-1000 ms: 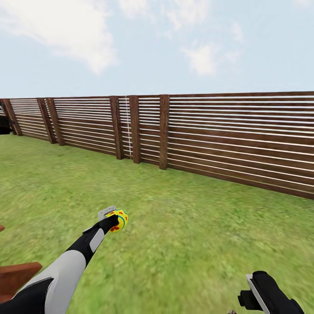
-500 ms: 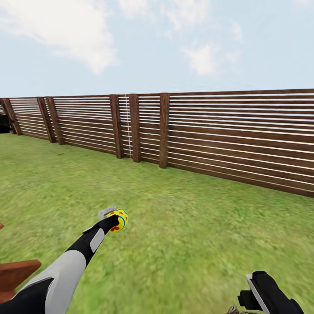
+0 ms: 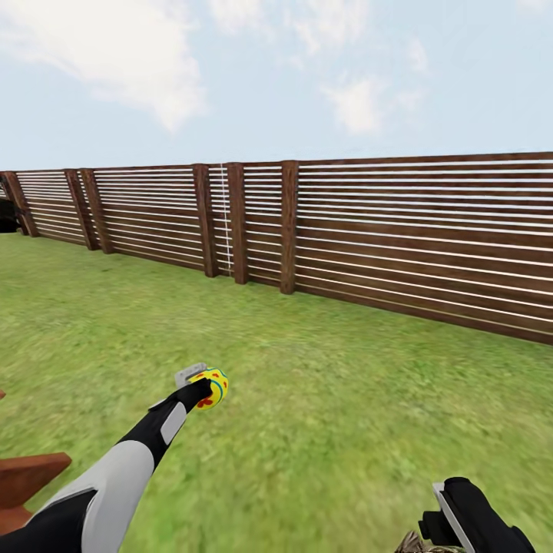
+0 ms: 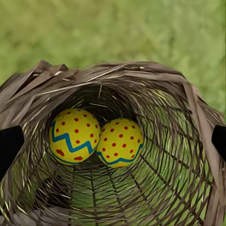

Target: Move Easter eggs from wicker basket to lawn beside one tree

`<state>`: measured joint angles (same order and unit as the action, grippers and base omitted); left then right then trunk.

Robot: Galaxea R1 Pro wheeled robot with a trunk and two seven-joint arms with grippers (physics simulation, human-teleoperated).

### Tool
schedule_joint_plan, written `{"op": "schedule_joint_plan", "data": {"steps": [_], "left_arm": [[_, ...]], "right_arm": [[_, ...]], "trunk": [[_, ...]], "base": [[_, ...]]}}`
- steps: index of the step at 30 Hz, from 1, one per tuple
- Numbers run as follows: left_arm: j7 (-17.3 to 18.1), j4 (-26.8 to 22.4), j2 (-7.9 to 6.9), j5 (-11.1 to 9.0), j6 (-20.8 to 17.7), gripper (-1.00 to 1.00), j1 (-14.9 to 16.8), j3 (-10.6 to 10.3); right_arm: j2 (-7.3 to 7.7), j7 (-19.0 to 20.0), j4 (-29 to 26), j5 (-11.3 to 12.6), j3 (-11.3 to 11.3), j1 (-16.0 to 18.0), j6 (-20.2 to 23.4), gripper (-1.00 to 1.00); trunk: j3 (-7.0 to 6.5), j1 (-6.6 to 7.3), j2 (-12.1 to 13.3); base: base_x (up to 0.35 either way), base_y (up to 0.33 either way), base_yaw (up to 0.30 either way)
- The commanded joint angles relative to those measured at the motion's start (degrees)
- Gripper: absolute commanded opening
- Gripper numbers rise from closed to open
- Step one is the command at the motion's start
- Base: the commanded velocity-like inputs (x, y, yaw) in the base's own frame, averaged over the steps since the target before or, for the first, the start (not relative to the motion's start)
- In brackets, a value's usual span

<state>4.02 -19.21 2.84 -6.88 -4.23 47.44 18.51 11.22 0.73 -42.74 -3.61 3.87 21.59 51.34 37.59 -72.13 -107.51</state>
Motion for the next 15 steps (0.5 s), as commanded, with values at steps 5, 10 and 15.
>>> {"op": "schedule_joint_plan", "data": {"steps": [5, 10, 15], "left_arm": [[0.3, -0.1, 0.15, -0.6, -0.4, -1.00, 0.0, 0.3], [0.3, -0.1, 0.23, -0.6, -0.4, -1.00, 0.0, 0.3], [0.3, -0.1, 0.24, -0.5, -0.4, -1.00, 0.0, 0.3]], "right_arm": [[-0.06, 0.2, -0.1, -0.3, 0.0, 0.0, 0.2, 1.00], [-0.06, 0.2, -0.1, -0.3, 0.1, 0.0, 0.2, 1.00], [-0.08, 0.2, -0.1, -0.3, 0.0, 0.0, 0.2, 1.00]], "trunk": [[0.96, -1.10, -2.0], [1.86, -2.20, -4.1], [2.76, -3.29, -6.1]], "base": [[0.000, 0.000, 0.000], [0.000, 0.000, 0.000], [0.000, 0.000, 0.000]]}}
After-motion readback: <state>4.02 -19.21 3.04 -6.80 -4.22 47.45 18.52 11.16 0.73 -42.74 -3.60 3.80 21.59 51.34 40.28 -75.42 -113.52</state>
